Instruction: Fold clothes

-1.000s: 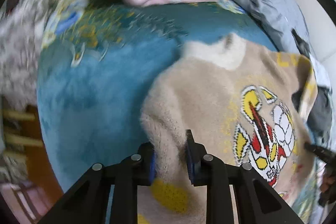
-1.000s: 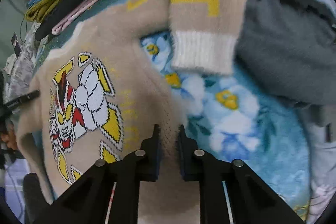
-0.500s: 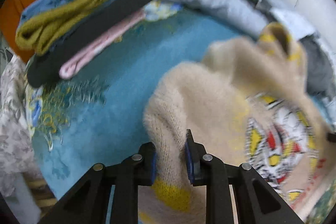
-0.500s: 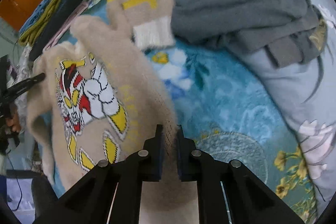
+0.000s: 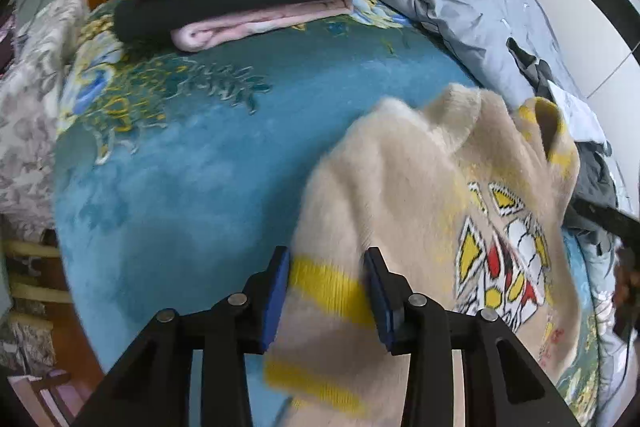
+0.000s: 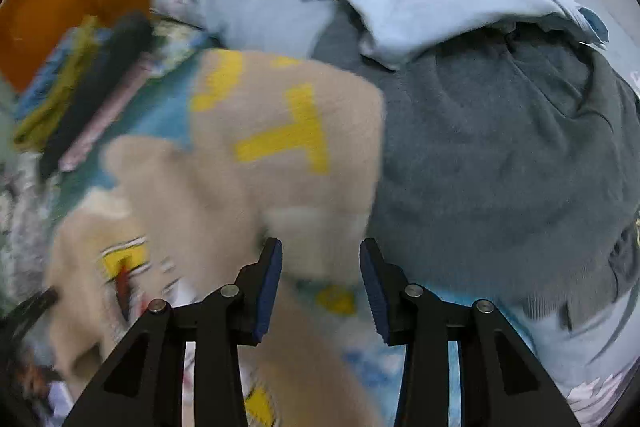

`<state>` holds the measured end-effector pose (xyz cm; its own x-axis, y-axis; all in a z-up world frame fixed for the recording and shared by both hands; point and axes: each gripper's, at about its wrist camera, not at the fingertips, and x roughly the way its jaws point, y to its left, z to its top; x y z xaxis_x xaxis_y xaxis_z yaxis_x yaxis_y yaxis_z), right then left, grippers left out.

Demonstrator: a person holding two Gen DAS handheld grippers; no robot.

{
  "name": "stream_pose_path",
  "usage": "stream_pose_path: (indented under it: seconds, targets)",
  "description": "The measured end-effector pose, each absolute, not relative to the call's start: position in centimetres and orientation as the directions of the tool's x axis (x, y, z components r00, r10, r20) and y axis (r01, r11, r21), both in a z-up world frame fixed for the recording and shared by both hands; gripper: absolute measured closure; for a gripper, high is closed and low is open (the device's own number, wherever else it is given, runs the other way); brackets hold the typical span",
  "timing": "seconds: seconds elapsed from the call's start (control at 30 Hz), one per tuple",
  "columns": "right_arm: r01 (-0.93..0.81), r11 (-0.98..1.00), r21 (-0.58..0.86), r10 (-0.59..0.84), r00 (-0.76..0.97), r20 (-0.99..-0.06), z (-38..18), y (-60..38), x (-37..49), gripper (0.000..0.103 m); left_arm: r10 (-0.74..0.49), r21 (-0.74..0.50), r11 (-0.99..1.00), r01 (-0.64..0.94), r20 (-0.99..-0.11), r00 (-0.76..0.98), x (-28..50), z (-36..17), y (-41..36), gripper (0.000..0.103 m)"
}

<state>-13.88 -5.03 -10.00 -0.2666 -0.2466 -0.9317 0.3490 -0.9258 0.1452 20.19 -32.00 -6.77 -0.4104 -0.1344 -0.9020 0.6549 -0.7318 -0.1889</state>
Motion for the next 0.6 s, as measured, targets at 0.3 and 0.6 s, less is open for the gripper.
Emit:
stream_pose_path:
  seconds: [0.3, 0.6]
  targets:
    - [0.236, -0.910, 0.340, -0.391, -0.221, -0.894, -10.2, -5.3, -16.0, 0.084, -0.121, -0.259, -0.676, 0.690, -0.885, -0.451, 23.8, -6.3, -31.7, 0.051]
    - [0.150, -0.722, 0.675, -0.684, -0.299, -0.666, -3.6, -3.8, -19.3, 0.095, -0.120, -0.274, -0.662, 0.698, -0.880, -0.460, 25.0, -6.3, -32.1, 0.049]
